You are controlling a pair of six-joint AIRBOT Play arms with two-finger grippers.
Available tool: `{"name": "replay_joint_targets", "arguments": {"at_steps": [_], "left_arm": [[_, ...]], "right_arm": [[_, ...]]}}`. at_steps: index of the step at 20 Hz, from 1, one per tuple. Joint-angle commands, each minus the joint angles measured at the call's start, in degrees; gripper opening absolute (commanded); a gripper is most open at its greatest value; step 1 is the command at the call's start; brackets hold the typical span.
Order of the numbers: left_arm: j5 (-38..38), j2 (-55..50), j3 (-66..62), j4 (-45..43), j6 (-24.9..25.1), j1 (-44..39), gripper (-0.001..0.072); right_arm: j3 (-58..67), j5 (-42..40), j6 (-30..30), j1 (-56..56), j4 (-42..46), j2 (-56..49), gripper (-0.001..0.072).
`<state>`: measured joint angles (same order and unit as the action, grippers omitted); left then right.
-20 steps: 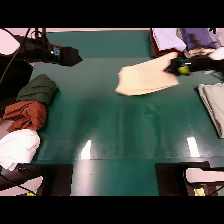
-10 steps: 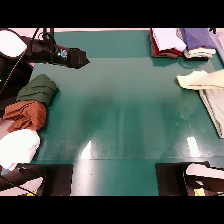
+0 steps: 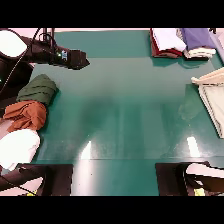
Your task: Fold the shirts.
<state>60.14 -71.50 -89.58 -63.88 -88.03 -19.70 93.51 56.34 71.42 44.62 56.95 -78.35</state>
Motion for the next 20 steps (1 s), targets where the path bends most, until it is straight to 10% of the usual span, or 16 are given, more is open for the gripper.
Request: {"name": "replay_joint_targets", "arguments": {"at_steps": [1, 12, 16, 20], "left_arm": [[0.6, 0.0, 0.0, -0.2, 0.0, 0.0, 0.0021], [0.8, 0.0, 0.0, -0.5, 2.4, 0.0, 0.0021], [0.8, 0.0, 0.0, -0.5, 3.1, 0.0, 0.0021], [0.6, 0.0, 0.0, -0.4, 3.1, 0.0, 0.0021]], "right_arm": [[2.1, 2.1, -0.8, 1.4, 0.3, 0.5, 0.0015], [-19.5, 6.8, -2.1, 11.8, 15.7, 12.6, 0.0031], [-26.6, 8.7, -2.0, 18.1, 18.5, 16.4, 0.0535], [-25.9, 9.5, 0.3, 20.7, 17.0, 19.4, 0.0541]]}}
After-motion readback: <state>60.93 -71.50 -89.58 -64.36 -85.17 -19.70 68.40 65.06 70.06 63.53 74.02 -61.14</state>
